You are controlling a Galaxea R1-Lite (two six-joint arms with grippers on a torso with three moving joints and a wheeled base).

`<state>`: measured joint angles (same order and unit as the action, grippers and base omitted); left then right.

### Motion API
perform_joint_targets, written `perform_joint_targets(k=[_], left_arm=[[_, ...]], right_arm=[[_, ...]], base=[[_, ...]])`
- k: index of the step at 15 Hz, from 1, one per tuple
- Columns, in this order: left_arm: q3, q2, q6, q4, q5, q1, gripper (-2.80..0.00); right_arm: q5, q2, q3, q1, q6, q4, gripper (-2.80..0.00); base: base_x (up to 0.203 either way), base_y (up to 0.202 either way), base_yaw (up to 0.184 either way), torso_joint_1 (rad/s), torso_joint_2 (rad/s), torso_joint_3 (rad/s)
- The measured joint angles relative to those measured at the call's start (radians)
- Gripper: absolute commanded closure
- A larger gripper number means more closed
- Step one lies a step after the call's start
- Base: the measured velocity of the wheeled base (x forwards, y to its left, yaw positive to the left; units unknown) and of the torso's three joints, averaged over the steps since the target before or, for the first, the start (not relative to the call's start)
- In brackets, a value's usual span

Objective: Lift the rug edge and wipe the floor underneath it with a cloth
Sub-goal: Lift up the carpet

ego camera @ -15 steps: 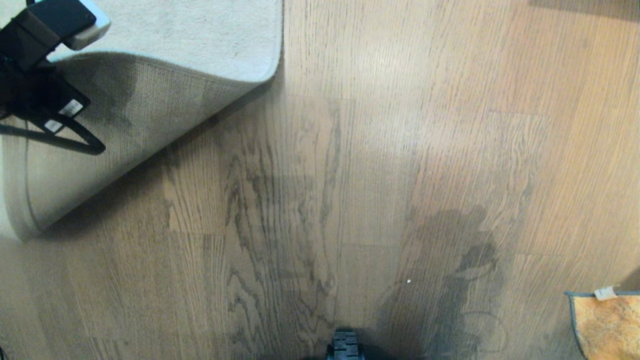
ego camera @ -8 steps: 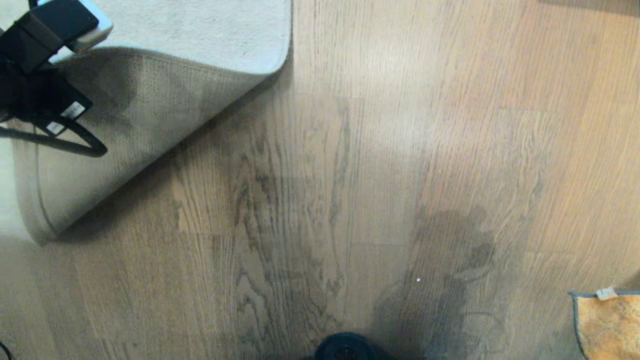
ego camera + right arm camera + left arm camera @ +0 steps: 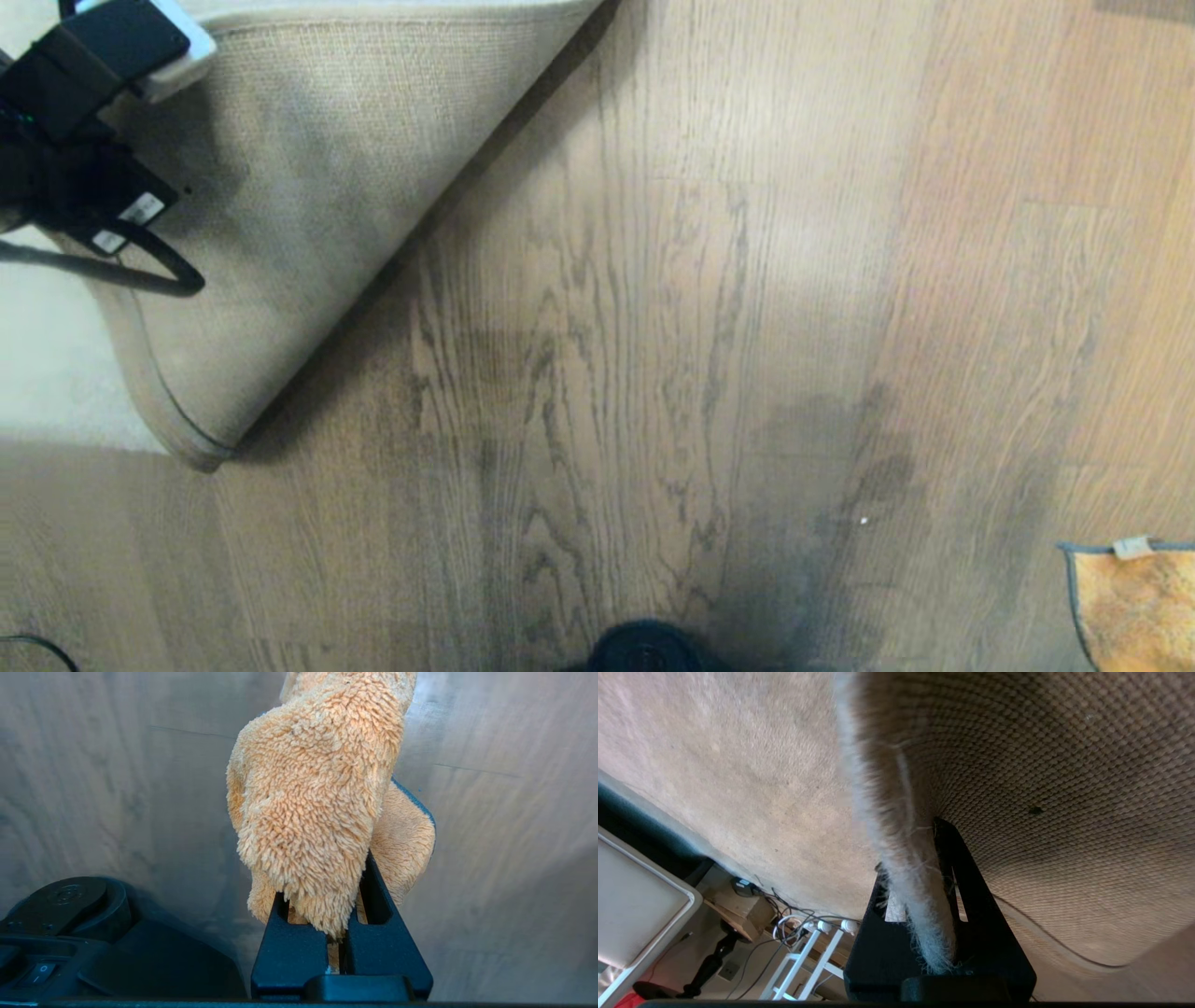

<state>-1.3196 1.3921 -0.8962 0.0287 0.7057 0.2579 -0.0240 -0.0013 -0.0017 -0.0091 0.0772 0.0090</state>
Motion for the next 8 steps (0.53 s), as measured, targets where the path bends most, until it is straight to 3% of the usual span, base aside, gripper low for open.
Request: perform_joint_targets(k=[5, 8], left_arm=[[0.005, -0.001, 0.0, 0.0, 0.001, 0.0, 0.0], [0.012, -0.005, 0.003, -0.001, 0.005, -0.001, 0.0]], right_arm=[[0.0, 0.0, 0.0, 0.0, 0.0, 0.0, 0.0], [0.0, 0.0, 0.0, 0.0, 0.0, 0.0, 0.0]], base=[[0.0, 0.182, -0.003, 0.003, 0.0, 0.002], [0.0, 0.031, 0.001, 0.002, 0.0, 0.001]])
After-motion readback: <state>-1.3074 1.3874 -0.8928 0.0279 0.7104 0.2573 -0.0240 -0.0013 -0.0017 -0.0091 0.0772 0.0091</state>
